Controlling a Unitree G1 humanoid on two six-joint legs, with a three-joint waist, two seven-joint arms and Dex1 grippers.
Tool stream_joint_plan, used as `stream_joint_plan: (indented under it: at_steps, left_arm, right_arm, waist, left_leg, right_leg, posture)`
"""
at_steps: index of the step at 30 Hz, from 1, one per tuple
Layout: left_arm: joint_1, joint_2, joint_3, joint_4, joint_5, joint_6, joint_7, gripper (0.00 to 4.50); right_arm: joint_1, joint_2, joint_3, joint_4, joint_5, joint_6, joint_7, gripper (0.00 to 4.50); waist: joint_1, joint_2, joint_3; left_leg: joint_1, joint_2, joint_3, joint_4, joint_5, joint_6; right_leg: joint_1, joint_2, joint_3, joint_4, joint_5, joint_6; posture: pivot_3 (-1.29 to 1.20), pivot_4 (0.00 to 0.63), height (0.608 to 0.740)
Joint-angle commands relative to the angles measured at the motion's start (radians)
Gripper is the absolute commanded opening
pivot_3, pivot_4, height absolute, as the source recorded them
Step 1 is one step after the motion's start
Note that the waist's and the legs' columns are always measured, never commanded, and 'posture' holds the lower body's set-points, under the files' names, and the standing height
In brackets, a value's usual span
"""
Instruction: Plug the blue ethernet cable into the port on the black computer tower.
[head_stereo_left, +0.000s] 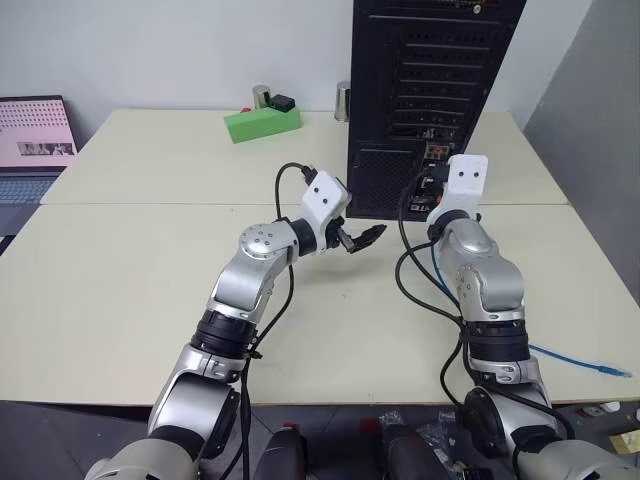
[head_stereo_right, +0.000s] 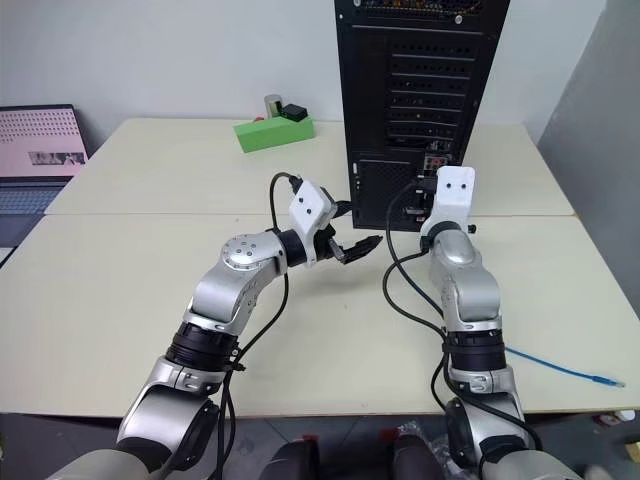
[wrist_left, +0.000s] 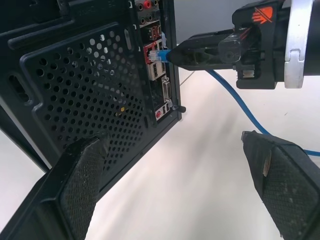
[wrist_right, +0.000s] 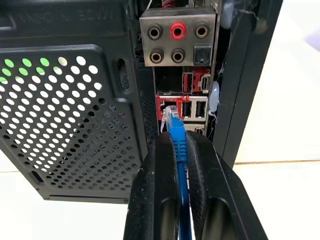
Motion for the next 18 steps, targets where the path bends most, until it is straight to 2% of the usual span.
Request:
stream_joint_plan:
  at_steps: [1, 11, 18]
  left_arm:
    - [-0.002, -0.002, -0.004, -0.036, 0.001, -0.024, -0.007, 4.48]
    - [-0.004, -0.002, -0.004, -0.028, 0.006, -0.031, -0.015, 4.48]
    - [-0.010, -0.004, -0.003, -0.019, 0.009, -0.036, -0.016, 4.48]
  right_arm:
    - [-0.043, -0.012, 0.001, -0.042, -0.015, -0.036, 0.007, 0.00]
    - [-0.046, 0.007, 0.003, -0.026, -0.026, -0.021, -0.001, 0.00]
    - [-0.080, 0.065, -0.017, -0.007, -0.018, -0.016, -0.057, 0.00]
  waist:
    - [0.000, 0.000, 0.000]
    - [-0.001, 0.000, 0.000]
    - [-0.006, 0.000, 0.000]
  left_leg:
    - [0.000, 0.000, 0.000, 0.000, 0.000, 0.000]
    - [-0.004, 0.000, 0.000, 0.000, 0.000, 0.000]
    - [-0.003, 0.000, 0.000, 0.000, 0.000, 0.000]
  right_leg:
    - [0.000, 0.000, 0.000, 0.000, 0.000, 0.000]
    - [-0.003, 0.000, 0.000, 0.000, 0.000, 0.000]
    - [-0.003, 0.000, 0.000, 0.000, 0.000, 0.000]
  posture:
    - [0.00, 0.150, 0.740]
    - [0.00, 0.150, 0.740]
    - [0.00, 0.150, 0.740]
